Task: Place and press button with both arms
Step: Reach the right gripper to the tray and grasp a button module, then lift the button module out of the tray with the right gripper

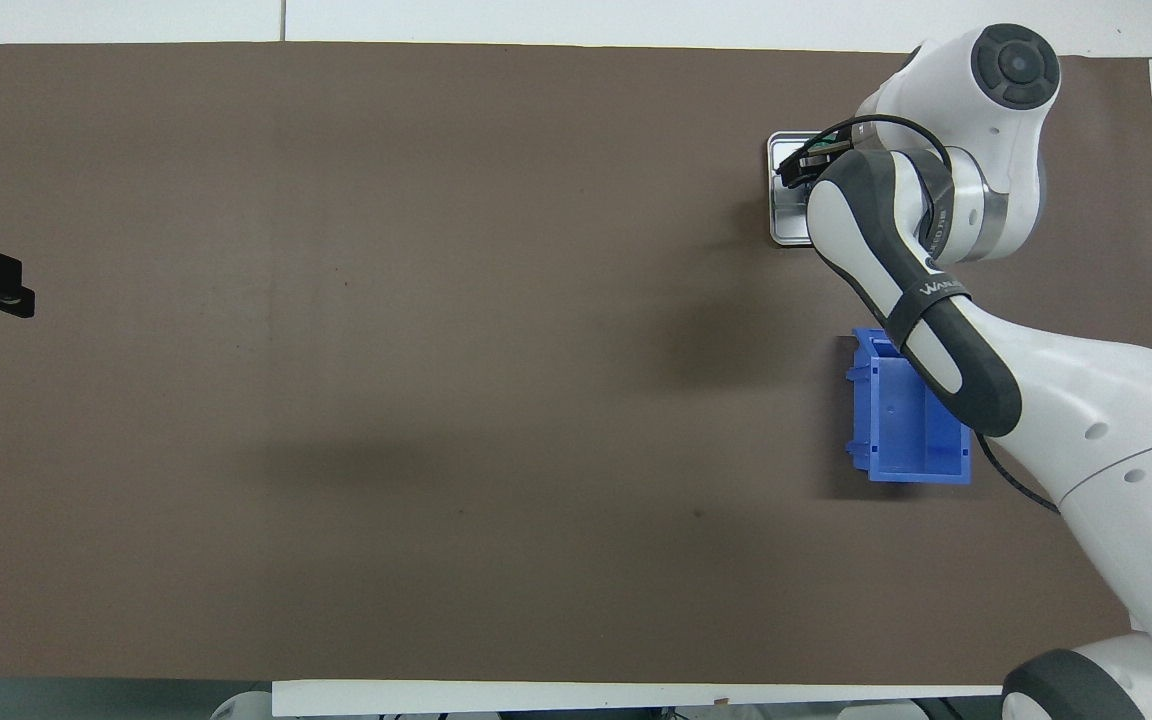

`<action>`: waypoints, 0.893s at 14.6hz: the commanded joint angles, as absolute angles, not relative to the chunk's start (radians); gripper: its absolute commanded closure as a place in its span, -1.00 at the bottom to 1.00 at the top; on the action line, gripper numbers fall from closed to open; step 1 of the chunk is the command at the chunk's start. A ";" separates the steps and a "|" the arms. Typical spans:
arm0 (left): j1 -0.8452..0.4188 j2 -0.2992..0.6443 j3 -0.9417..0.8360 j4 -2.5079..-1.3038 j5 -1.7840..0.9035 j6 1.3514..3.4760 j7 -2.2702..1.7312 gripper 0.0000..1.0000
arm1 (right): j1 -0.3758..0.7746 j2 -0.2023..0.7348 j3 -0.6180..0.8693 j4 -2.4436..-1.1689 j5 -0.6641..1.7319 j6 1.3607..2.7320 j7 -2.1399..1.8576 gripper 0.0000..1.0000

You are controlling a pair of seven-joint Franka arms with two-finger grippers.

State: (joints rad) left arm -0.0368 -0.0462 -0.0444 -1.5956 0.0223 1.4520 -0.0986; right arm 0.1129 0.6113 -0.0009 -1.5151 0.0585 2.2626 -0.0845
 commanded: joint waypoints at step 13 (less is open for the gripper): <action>-0.043 -0.067 -0.043 -1.620 0.034 1.456 -0.092 -1.00 | 0.112 0.624 0.005 -1.586 0.044 2.361 -0.118 -0.60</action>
State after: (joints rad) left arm -0.0368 -0.0462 -0.0447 -1.5973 0.0223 1.4520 -0.0980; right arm 0.1155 0.6279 -0.0003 -1.5655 0.0573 2.3377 -0.1067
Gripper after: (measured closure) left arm 0.000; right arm 0.194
